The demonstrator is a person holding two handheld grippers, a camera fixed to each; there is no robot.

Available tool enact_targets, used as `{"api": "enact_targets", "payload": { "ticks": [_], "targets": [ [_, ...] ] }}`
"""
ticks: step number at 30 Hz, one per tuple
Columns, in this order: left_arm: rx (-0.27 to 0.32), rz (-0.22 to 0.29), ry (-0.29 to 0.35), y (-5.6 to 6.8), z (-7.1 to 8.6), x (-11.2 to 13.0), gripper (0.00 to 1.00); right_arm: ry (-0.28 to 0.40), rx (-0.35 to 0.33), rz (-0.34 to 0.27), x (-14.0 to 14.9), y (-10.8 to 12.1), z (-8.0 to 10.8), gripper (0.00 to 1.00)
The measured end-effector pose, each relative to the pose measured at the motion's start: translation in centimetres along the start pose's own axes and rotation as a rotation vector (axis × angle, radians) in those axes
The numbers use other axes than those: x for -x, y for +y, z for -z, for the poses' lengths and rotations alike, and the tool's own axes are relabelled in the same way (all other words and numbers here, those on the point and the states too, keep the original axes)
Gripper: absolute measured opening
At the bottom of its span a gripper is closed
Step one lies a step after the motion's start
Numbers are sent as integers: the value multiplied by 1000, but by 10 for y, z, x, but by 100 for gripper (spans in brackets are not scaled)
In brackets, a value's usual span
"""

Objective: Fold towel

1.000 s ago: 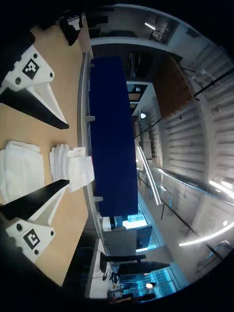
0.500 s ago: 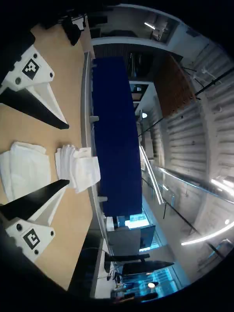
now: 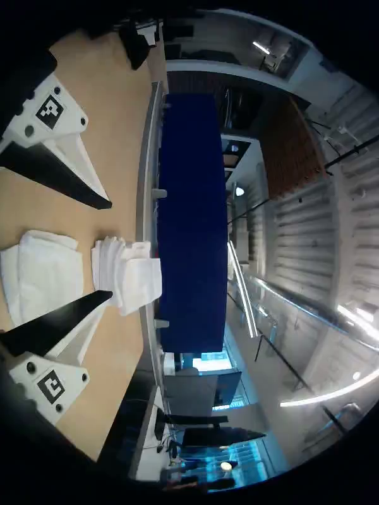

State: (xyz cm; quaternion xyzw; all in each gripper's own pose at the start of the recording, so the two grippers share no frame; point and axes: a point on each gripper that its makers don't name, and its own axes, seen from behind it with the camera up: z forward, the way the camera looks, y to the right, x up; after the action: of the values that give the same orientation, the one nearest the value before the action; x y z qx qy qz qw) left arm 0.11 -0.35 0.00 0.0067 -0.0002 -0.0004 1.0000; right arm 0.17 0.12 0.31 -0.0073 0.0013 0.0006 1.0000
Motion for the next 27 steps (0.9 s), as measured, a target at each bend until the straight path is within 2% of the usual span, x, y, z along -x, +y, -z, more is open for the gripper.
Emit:
{"api": "enact_targets", "payload": {
  "ticks": [27],
  "targets": [
    [0, 0, 0, 0, 0, -1, 94, -3, -2, 2, 2, 1, -1, 100]
  ]
}}
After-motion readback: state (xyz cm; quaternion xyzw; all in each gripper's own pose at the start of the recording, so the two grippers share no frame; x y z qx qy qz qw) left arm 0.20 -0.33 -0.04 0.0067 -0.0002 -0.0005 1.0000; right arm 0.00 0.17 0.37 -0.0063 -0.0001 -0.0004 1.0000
